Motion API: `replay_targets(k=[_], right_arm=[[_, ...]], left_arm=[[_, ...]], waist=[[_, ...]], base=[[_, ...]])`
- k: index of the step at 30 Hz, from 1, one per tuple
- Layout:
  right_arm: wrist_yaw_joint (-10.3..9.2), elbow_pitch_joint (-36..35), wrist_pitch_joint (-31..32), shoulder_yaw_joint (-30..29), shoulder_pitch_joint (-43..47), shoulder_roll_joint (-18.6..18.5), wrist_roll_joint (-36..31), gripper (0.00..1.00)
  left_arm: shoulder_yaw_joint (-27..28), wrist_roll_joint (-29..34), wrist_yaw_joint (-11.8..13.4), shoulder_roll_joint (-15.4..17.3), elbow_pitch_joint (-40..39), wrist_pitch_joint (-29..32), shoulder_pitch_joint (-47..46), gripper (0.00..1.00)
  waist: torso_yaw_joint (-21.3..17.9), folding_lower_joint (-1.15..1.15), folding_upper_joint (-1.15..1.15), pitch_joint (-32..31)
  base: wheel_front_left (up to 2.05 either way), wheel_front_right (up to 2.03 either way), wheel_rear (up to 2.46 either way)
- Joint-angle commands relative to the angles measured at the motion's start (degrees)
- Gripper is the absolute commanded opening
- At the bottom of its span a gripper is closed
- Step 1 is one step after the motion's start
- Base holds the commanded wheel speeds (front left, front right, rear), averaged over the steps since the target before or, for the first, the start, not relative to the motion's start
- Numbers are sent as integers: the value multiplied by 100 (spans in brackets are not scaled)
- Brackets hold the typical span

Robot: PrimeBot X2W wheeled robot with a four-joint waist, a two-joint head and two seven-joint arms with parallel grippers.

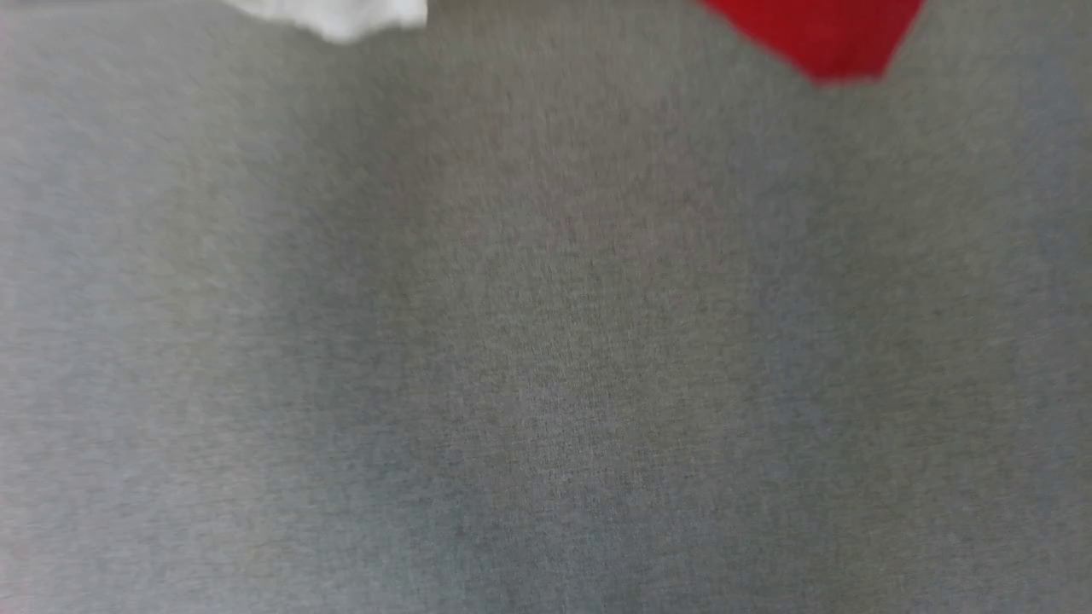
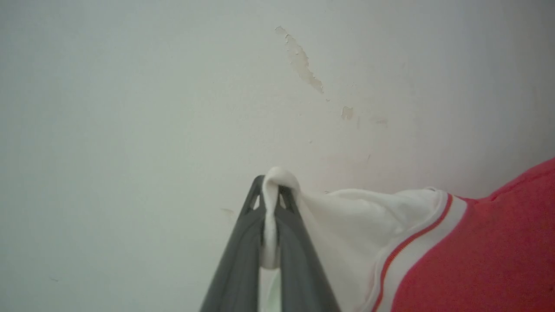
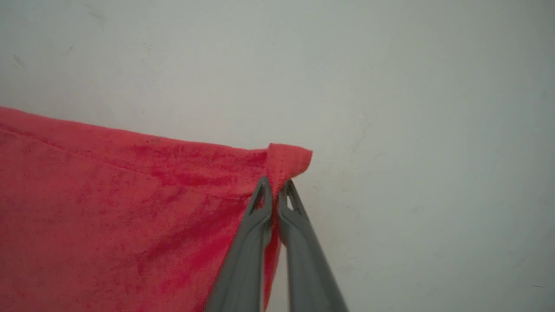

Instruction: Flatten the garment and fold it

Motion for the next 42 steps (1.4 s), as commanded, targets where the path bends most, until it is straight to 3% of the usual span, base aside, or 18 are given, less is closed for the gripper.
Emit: replay_targets(k=[1, 12, 20, 26, 32, 42], right_arm=[[-4, 154, -127, -56, -191, 66, -108, 0], [-4, 732, -723, -43, -766, 132, -467, 0], [-4, 740, -1055, 233, -673, 2, -150, 0], [-4, 187, -1241, 703, 205, -347, 520, 0], [-4, -936, -1077, 609, 1880, -774, 1181, 0], [-4, -2369, -617, 200, 4769, -761, 1554, 0]], left_arm=[[3, 55, 0, -10, 113, -134, -149, 0], [-74, 37, -23, -16, 443, -922, -791, 0], [-33, -321, -26, 36, 48, -1584, -409, 0], [253, -677, 202, 61, -683, -2057, 834, 0], [316, -903, 515, 100, -1677, -2145, 2650, 0], [-26, -1053, 929, 261, -2745, -2012, 5700, 0]], waist=[[-156, -2, 0, 749], [-137, -2, 0, 1593], [11, -2, 0, 1994], [146, -2, 0, 1664], [272, -2, 0, 1112], [295, -2, 0, 367]], base=[[0, 0, 0], [0, 0, 0], [0, 0, 0], [0, 0, 0], [0, 0, 0], [0, 0, 0]])
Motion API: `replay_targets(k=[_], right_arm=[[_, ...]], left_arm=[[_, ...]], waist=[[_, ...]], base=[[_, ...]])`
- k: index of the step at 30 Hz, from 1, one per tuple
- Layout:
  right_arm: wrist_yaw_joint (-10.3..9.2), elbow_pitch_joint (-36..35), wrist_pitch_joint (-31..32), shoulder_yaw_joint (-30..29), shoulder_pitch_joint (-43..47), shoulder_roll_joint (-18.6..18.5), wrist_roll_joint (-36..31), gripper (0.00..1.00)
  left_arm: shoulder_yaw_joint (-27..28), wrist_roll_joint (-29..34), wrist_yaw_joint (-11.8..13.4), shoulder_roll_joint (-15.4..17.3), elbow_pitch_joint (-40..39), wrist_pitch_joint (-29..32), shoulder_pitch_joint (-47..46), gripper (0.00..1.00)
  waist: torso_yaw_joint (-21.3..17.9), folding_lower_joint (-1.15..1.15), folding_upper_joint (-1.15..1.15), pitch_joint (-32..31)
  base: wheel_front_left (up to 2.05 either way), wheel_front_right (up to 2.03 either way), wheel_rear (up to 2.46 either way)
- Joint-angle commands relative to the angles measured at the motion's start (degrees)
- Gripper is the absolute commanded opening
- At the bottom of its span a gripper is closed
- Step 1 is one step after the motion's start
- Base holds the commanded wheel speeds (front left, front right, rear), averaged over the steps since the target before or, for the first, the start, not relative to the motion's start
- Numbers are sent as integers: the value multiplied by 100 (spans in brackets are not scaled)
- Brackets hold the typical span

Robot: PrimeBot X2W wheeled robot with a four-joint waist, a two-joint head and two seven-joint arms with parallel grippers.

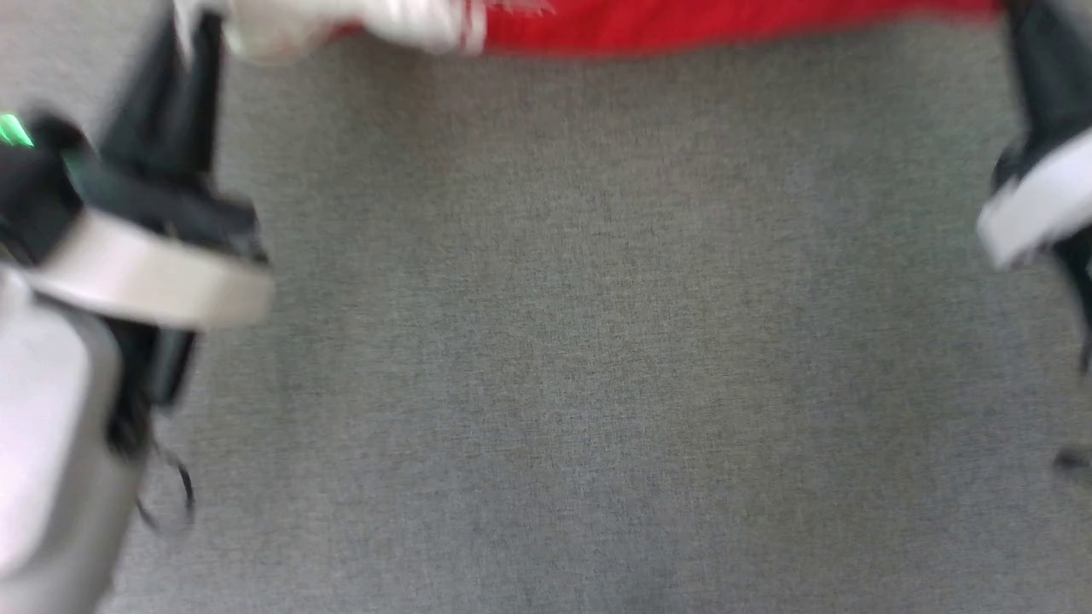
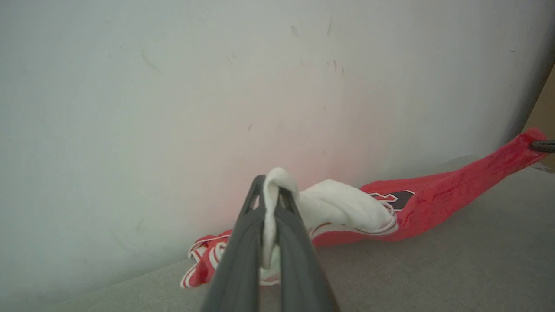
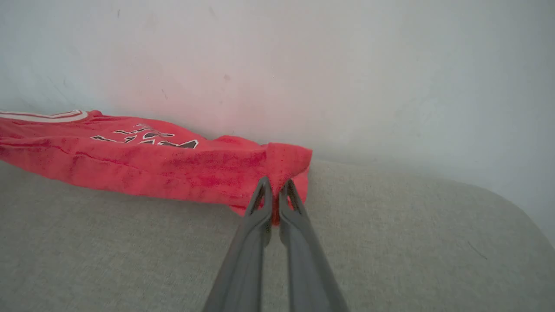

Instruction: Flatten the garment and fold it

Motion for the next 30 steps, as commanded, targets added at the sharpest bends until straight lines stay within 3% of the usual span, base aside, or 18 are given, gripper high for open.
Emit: replay_targets(k=[1, 12, 20, 30], right_arm=[[-5, -164, 25, -43, 449, 95, 71, 0], [-5, -383, 191, -297, 2541, 450, 544, 0], [-5, -312, 1101, -232, 3749, 103, 936, 0], [-5, -300, 1953, -363, 4888, 66, 1429, 0]], left_arm=[[-50, -159, 26, -4, -124, -45, 455, 0], [-467, -972, 23, 26, -79, 244, 2884, 0], [-874, -1801, -84, 136, -24, 1293, 3793, 0], [-1178, -2789, 195, 175, -87, 2401, 4779, 0]], waist=[[51, 2, 0, -414], [16, 2, 0, -1230], [113, 2, 0, -1685], [156, 2, 0, -2146]], base=[[0, 0, 0], [0, 0, 0], [0, 0, 0], [0, 0, 0]])
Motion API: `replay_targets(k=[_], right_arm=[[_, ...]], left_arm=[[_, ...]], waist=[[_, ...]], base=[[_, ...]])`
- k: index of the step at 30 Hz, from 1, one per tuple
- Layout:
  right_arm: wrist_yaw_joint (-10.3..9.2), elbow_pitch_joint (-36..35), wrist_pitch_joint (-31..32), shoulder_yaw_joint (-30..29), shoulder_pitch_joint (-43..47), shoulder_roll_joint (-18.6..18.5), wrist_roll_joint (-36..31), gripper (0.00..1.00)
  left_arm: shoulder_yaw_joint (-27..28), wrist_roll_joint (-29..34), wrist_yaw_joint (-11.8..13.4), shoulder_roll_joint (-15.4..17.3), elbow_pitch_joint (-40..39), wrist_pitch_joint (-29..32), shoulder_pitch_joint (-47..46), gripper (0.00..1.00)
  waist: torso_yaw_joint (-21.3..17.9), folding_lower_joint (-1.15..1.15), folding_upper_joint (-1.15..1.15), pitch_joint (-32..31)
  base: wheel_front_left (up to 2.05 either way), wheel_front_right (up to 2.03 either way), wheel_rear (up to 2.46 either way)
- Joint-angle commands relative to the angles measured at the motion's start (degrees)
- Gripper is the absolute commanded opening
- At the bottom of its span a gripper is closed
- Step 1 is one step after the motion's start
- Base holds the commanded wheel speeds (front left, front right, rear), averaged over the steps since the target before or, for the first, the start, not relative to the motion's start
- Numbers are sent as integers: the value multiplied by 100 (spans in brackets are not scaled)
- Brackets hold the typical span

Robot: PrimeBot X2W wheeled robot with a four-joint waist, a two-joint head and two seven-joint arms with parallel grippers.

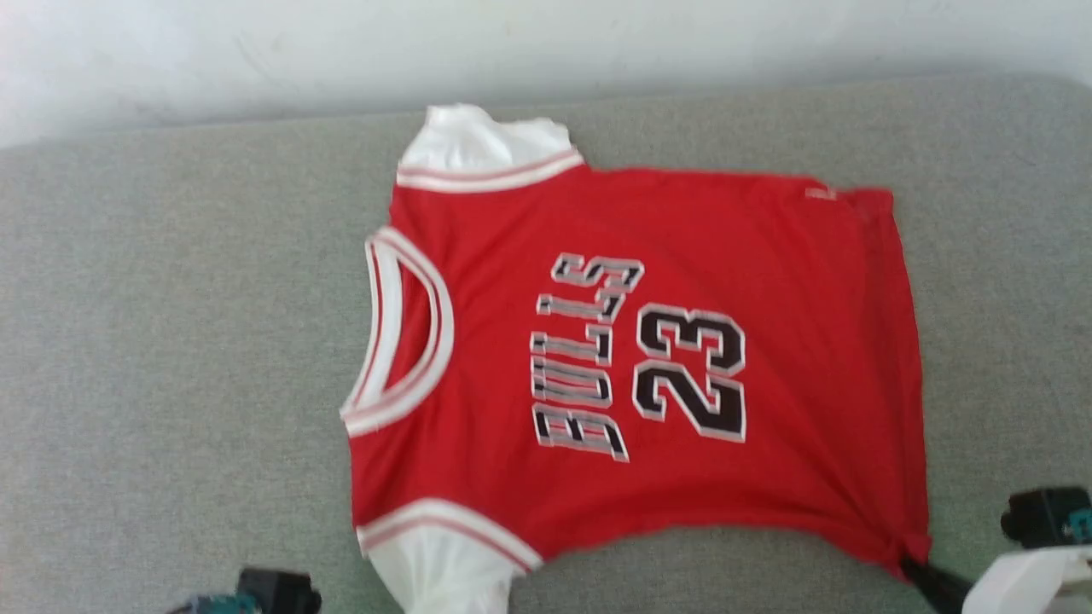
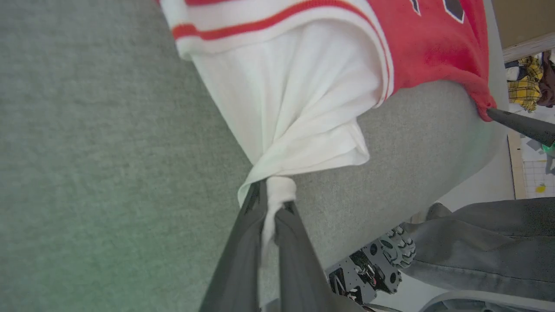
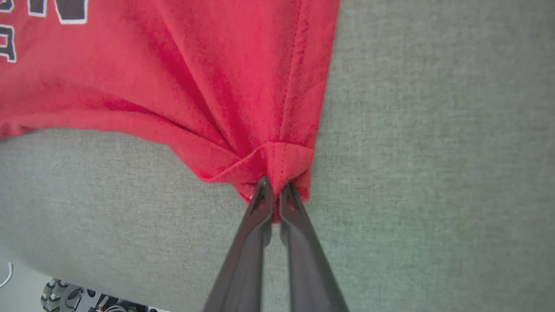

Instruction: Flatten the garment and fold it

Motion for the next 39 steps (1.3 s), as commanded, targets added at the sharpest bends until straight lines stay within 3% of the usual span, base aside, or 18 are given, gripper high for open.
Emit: replay_targets(k=[1, 9, 15, 27, 32, 39], right_arm=[[-4, 24, 133, -21, 175, 18, 39, 0], [-4, -90, 829, -333, 807, 206, 168, 0], [-4, -447, 850, -603, 973, 332, 187, 0], [-4, -1005, -186, -723, -93, 78, -293, 0], [-4, -917, -489, -660, -721, -30, -492, 0], [-4, -558, -597, -512, -1295, -115, -634, 0]], left_arm=[[-78, -121, 58, -9, -8, 121, 195, 0], [-122, -582, 278, 122, -363, 504, 780, 0], [119, -598, 323, 192, -743, 231, 914, 0], [659, 483, 86, 435, -1213, -536, -443, 0], [717, 765, -39, 522, -1099, -517, -1125, 0], [655, 928, -359, 341, -623, -694, -1935, 0]], waist=[[35, 1, 0, -158], [127, 1, 0, -444], [180, 1, 0, -489], [69, 1, 0, 185], [-44, 1, 0, 677], [-138, 1, 0, 1169]], base=[[0, 0, 0], [0, 0, 0], [0, 0, 0], [0, 0, 0], [0, 0, 0], [0, 0, 0]])
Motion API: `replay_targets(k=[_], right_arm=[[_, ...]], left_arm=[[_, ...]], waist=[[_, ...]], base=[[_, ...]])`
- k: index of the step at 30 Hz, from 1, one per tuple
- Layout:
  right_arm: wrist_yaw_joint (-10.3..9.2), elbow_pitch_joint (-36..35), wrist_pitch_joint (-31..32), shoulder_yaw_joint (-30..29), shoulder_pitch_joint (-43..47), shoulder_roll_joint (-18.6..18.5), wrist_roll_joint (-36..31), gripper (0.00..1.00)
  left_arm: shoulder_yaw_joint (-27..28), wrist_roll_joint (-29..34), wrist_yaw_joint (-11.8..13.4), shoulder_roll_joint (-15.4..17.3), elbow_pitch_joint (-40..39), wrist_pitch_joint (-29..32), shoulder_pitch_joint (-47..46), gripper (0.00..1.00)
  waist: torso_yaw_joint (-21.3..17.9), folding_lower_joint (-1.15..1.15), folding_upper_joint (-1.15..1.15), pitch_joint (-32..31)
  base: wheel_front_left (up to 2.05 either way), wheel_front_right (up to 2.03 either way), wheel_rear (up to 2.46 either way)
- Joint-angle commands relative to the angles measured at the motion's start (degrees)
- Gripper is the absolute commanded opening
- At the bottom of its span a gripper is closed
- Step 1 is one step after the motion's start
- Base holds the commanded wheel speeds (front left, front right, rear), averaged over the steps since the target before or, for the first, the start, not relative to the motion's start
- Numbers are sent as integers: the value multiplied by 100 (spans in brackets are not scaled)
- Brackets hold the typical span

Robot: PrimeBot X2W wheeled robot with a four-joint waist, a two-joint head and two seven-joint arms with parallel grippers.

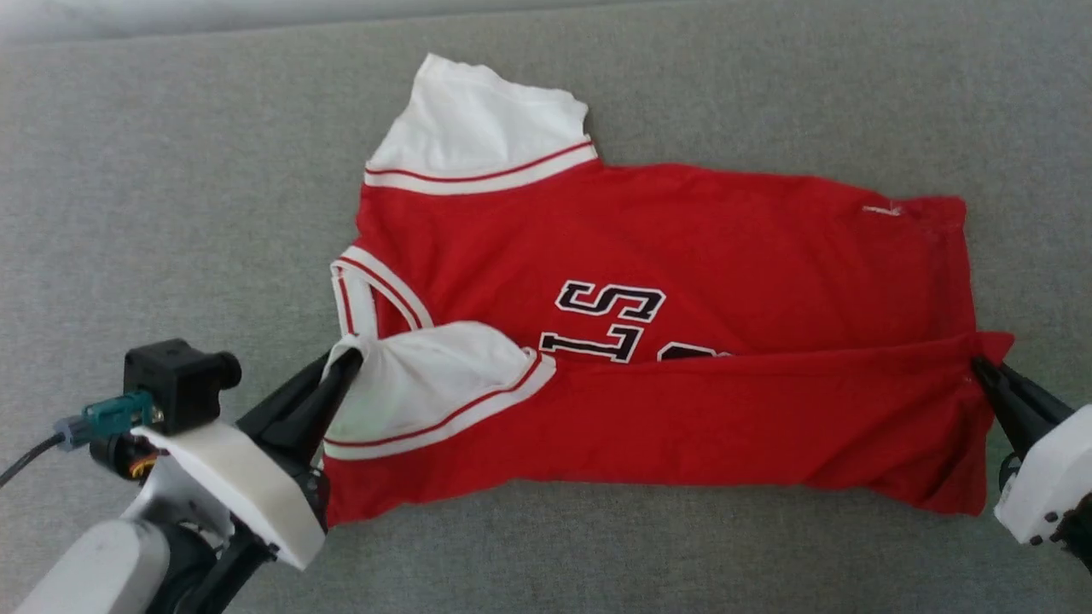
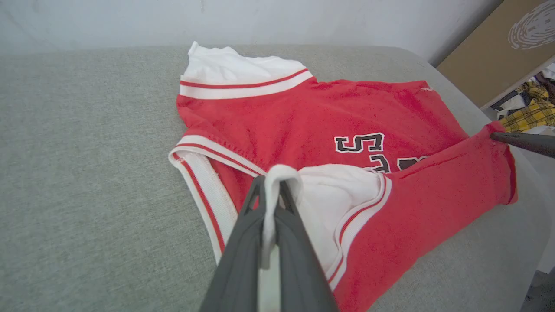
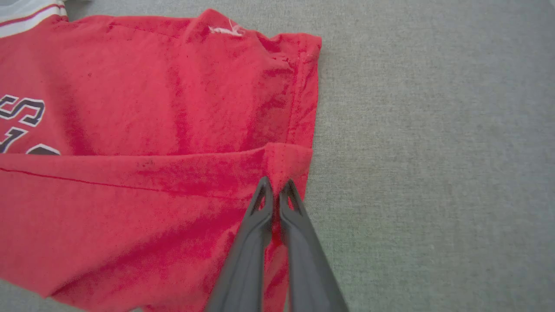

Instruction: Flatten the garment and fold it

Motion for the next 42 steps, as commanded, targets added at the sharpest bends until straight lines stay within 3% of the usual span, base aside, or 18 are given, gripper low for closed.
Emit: replay_targets(k=[1, 6, 13, 14, 15, 16, 17, 18, 19, 21, 28, 34, 37, 42], right_arm=[[-4, 51, -29, 21, -95, -10, -30, 0], [-4, 477, -5, 205, -291, 20, -32, 0], [-4, 901, -48, 387, -455, -10, 29, 0], [-4, 940, -48, 408, -469, -8, 55, 4], [-4, 970, -51, 426, -477, -2, 79, 21], [-4, 990, -61, 432, -483, 10, 110, 60], [-4, 1003, -69, 432, -482, 26, 147, 100], [-4, 1007, -69, 442, -473, 31, 182, 100], [-4, 990, -76, 451, -456, 24, 209, 100], [-4, 913, -104, 437, -398, 20, 277, 100], [-4, 261, -517, 99, 60, 173, 333, 100], [-4, -308, -1624, -414, 516, 748, -330, 100], [-4, -348, -2289, -513, 719, 1196, -778, 100], [-4, -66, -3082, -532, 1014, 1573, -1274, 100]], left_arm=[[-11, 35, -55, -58, 66, -47, -102, 0], [-193, 34, -239, -198, 680, -36, -329, 0], [-312, 41, -212, -291, 1241, 81, -446, 0], [-315, 24, -206, -317, 1273, 77, -450, 0], [-308, -5, -197, -355, 1301, 54, -449, 0], [-295, -47, -188, -399, 1322, 27, -439, 7], [-279, -96, -175, -445, 1337, -2, -420, 27], [-258, -151, -165, -488, 1343, -35, -391, 41], [-230, -216, -155, -534, 1340, -78, -350, 49], [-151, -334, -125, -608, 1315, -193, -246, 100], [225, -475, 125, -715, 929, -826, 343, 100], [614, -25, 524, -950, 484, -2021, 880, 100], [827, 557, 679, -1222, 290, -2406, 1084, 100], [1296, 1522, 708, -2081, 105, -2447, 1560, 100]], waist=[[-114, -2, 0, 297], [-148, -2, 0, 416], [-123, -2, 0, 429], [-113, -2, 0, 414], [-102, -2, 0, 388], [-92, -2, 0, 355], [-84, -2, 0, 309], [-79, -2, 0, 255], [-74, -2, 0, 192], [-67, -2, 0, 40], [-42, -2, 0, -493], [37, -2, 0, -719], [72, -2, 0, -791], [151, -2, 0, -902]], base=[[0, 0, 0], [0, 0, 0], [0, 0, 0], [0, 0, 0], [0, 0, 0], [0, 0, 0], [0, 0, 0], [0, 0, 0], [0, 0, 0], [0, 0, 0], [0, 0, 0], [0, 0, 0], [0, 0, 0], [0, 0, 0]])
